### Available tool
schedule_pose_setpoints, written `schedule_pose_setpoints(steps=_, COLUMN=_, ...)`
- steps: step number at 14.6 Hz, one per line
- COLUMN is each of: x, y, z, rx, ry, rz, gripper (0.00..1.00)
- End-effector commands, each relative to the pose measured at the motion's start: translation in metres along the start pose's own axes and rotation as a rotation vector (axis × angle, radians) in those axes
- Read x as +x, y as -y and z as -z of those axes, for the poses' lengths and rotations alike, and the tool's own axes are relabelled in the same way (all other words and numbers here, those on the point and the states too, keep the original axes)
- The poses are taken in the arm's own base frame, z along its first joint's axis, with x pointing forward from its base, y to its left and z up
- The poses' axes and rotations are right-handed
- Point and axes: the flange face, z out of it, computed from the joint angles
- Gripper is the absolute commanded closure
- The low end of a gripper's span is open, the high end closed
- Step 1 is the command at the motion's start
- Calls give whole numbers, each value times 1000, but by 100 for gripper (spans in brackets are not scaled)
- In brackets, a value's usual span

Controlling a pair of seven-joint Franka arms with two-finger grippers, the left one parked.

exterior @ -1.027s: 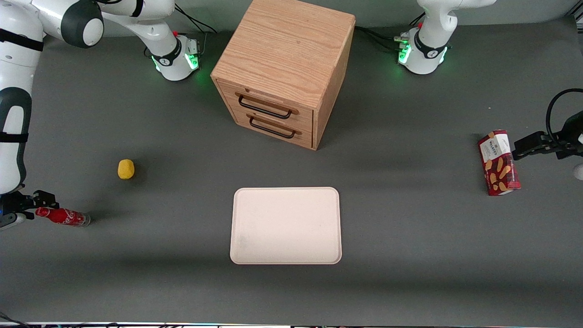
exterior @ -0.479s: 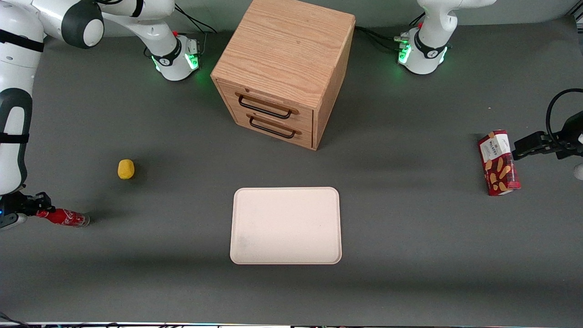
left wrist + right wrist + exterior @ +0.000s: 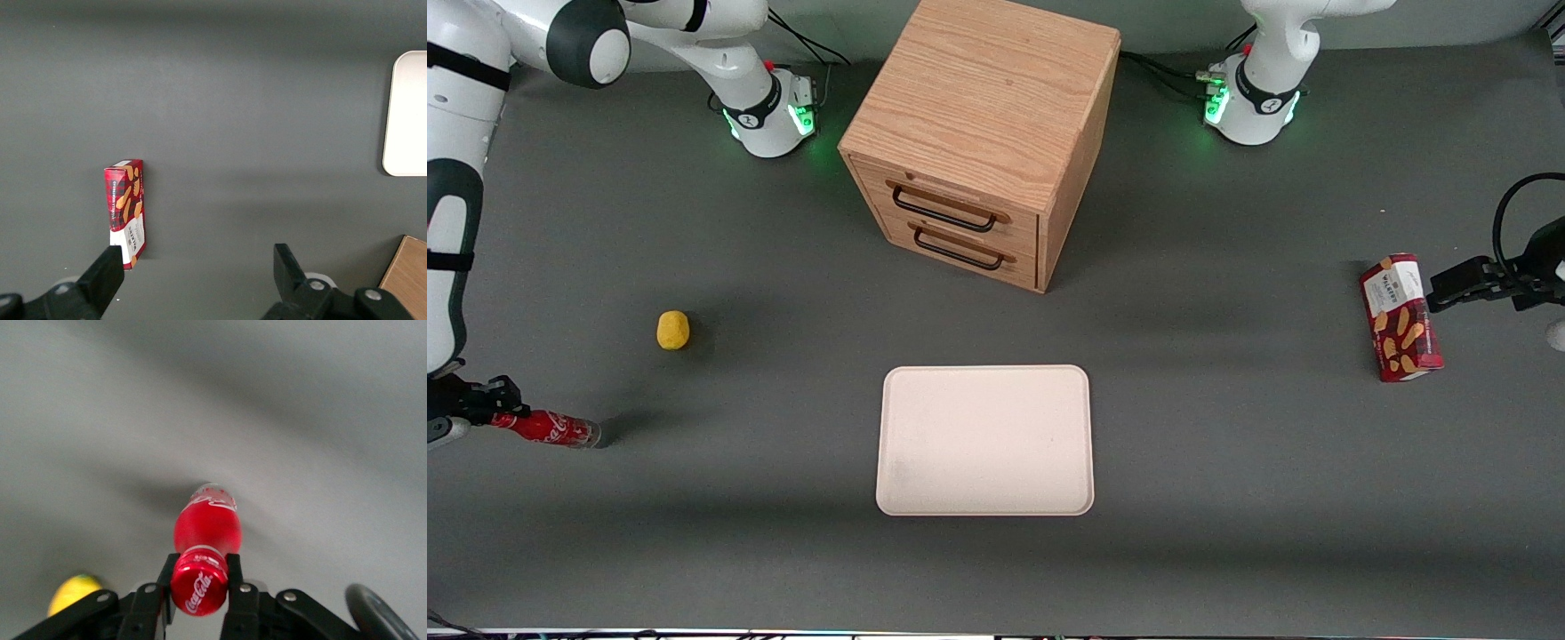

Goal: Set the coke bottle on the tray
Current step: 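Lift the bottle and carry it with the right gripper to the white tray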

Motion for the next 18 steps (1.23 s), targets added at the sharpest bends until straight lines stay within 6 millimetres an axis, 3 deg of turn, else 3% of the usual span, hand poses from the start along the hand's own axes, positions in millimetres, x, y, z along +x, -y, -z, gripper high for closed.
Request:
schedule_pose_setpoints(steps=1, x=30, y=35, z=81, rx=-13, ry=28, rz=-43, gripper=100)
schedule_pose_setpoints(steps=4, x=59, y=85, z=142, rx=-16, ry=83, rz=-101, gripper=100)
schedule_pose_setpoints(steps=6, x=81, y=121, z=182, rx=-77, ry=81, rz=-36, gripper=100)
schedule_pose_setpoints(steps=10, x=102, y=212, z=233, rx=-42, ry=79, rz=-135, gripper=100)
schedule_pose_setpoints(steps=14, x=141, y=311, z=247, rx=-37, ry=24, rz=-225, gripper=100)
schedule_pose_setpoints(steps=18, x=186, y=405, z=223, rx=-48, ry=-27, rz=-312, gripper=100)
